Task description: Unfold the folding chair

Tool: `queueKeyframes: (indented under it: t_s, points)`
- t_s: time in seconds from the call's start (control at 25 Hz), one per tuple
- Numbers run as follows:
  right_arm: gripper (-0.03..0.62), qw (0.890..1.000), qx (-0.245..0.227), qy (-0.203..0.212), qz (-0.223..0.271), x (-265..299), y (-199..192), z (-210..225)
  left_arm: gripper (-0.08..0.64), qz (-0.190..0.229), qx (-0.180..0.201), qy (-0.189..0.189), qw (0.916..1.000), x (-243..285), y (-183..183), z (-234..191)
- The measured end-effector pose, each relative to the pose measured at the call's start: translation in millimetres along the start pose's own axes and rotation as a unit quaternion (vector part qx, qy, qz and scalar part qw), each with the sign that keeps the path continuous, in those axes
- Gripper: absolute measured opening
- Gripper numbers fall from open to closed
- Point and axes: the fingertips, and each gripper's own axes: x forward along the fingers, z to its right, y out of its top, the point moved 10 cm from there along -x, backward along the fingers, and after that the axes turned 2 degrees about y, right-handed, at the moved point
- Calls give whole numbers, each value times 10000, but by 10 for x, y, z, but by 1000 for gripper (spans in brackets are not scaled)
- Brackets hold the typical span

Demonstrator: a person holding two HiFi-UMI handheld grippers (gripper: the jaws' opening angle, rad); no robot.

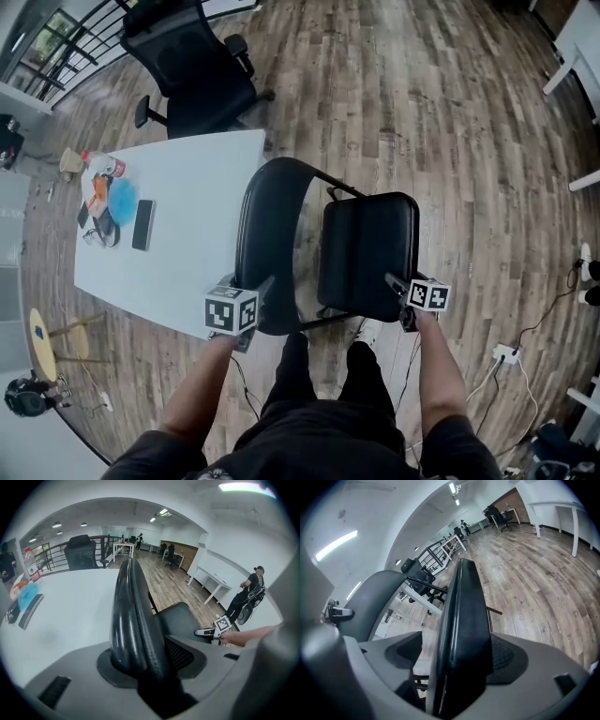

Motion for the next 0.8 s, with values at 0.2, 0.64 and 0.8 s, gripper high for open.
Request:
queueKeyframes:
  t_s: [0.2, 0.64, 0.8]
  points:
    - [397, 9996, 149, -35, -245, 56, -81, 790, 172, -114, -115, 28, 9999, 339, -77, 149]
    - [396, 9975, 532, 405, -225, 255, -370, 2428, 170, -110, -526, -74, 9985, 1092, -275, 323]
    - [396, 9951, 664, 723, -116, 319, -430, 2857, 172, -45, -557, -119, 9984, 1330, -316, 472]
